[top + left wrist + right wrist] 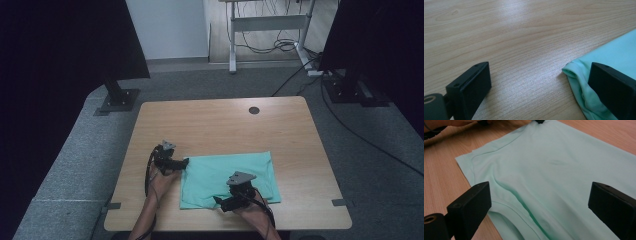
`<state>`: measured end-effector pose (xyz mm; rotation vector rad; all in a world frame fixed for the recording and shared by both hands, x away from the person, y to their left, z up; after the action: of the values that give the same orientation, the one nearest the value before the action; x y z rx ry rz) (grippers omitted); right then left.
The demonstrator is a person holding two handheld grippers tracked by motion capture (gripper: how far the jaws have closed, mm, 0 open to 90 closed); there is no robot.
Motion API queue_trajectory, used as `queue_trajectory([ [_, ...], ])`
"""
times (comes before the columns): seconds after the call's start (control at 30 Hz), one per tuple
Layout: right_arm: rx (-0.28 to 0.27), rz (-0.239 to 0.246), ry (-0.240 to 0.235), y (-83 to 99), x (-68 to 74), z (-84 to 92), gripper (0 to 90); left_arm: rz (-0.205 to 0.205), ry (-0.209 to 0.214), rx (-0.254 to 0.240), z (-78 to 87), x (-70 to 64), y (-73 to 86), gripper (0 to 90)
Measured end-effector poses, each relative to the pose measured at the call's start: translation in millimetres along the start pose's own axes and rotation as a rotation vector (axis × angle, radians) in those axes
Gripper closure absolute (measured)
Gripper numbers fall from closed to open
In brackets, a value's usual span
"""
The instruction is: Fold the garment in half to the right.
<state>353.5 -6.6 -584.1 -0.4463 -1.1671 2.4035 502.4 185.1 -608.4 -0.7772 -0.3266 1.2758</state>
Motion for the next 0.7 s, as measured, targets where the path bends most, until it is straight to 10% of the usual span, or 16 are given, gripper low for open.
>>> queue_trajectory([
  [0.7,-0.018,0.042,-0.070,-19.6,34.3,-31.4,7.9,-0.002,0.002,0.004,0.2,0.1,0.3,4.3],
])
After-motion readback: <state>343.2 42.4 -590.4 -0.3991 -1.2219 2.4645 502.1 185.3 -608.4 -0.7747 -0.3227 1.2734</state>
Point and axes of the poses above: each handheld gripper's, and its own axes: z roughly backward along the jaws, y roughly out of its underside, x roughly to its left, the point moved 10 cm from there along -z, roughly forward along the jaws, and after that the axes turned 15 degrees about z, right-handed, at the moved point
